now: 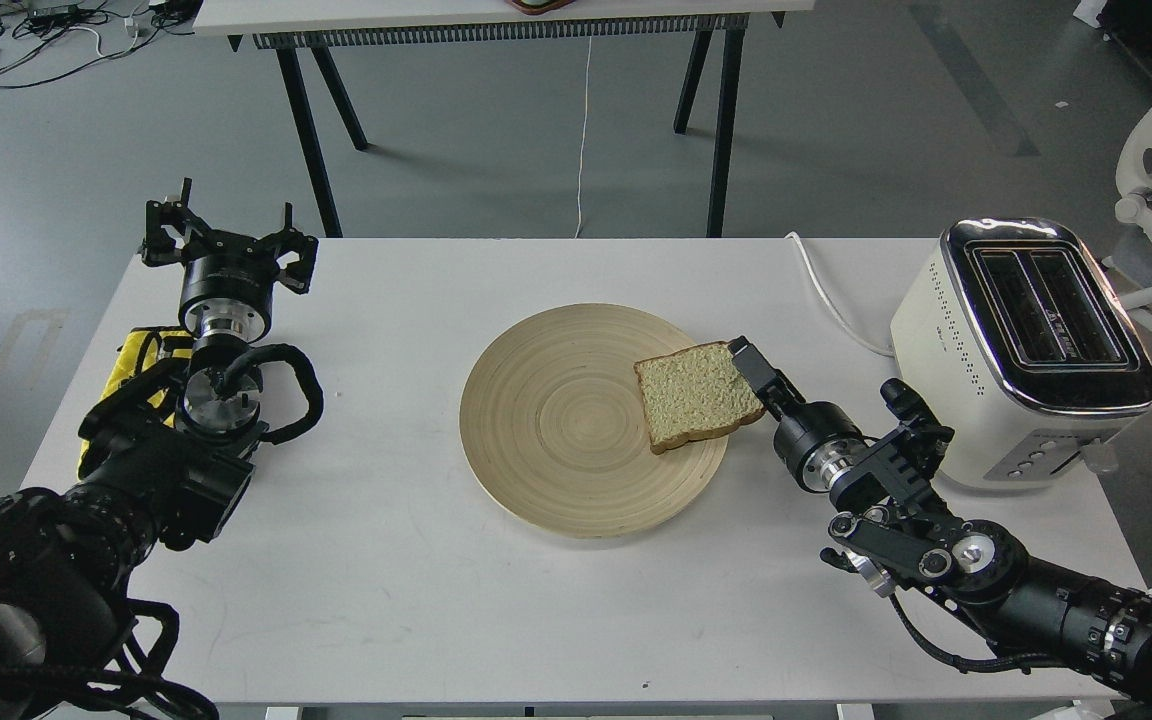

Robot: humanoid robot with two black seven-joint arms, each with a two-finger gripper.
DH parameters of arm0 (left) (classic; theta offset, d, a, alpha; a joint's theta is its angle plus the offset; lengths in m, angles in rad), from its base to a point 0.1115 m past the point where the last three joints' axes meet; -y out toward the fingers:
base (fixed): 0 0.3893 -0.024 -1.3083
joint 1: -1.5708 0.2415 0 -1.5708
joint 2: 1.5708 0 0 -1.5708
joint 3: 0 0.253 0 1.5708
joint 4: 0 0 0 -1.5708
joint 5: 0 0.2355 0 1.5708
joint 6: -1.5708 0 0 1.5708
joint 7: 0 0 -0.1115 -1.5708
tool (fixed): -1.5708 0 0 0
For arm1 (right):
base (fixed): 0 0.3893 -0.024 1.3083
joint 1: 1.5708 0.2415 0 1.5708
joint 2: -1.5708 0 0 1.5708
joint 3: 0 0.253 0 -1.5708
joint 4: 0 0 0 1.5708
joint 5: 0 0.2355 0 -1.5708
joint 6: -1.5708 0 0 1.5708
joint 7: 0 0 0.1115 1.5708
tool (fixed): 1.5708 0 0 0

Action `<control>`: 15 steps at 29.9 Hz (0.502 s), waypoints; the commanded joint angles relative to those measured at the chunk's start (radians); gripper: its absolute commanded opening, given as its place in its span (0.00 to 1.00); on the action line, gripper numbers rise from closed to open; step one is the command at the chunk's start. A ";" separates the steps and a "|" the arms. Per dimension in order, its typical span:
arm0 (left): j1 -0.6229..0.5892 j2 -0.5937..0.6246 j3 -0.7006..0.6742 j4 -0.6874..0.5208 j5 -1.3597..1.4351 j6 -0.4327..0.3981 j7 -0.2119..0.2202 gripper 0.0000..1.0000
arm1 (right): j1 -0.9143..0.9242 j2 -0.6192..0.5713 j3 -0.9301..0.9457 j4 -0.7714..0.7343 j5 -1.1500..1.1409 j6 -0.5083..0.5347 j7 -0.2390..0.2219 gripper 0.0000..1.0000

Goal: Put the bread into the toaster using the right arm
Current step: 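Close the right gripper on the edge of the bread slice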

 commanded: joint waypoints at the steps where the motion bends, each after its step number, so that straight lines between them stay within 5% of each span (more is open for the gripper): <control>1: 0.000 0.000 0.000 -0.001 0.000 0.000 0.000 1.00 | 0.000 0.000 -0.004 0.001 0.000 0.000 -0.001 0.72; 15: 0.000 0.000 0.000 0.001 0.000 0.000 0.000 1.00 | -0.002 0.005 -0.004 0.001 0.000 -0.006 0.003 0.53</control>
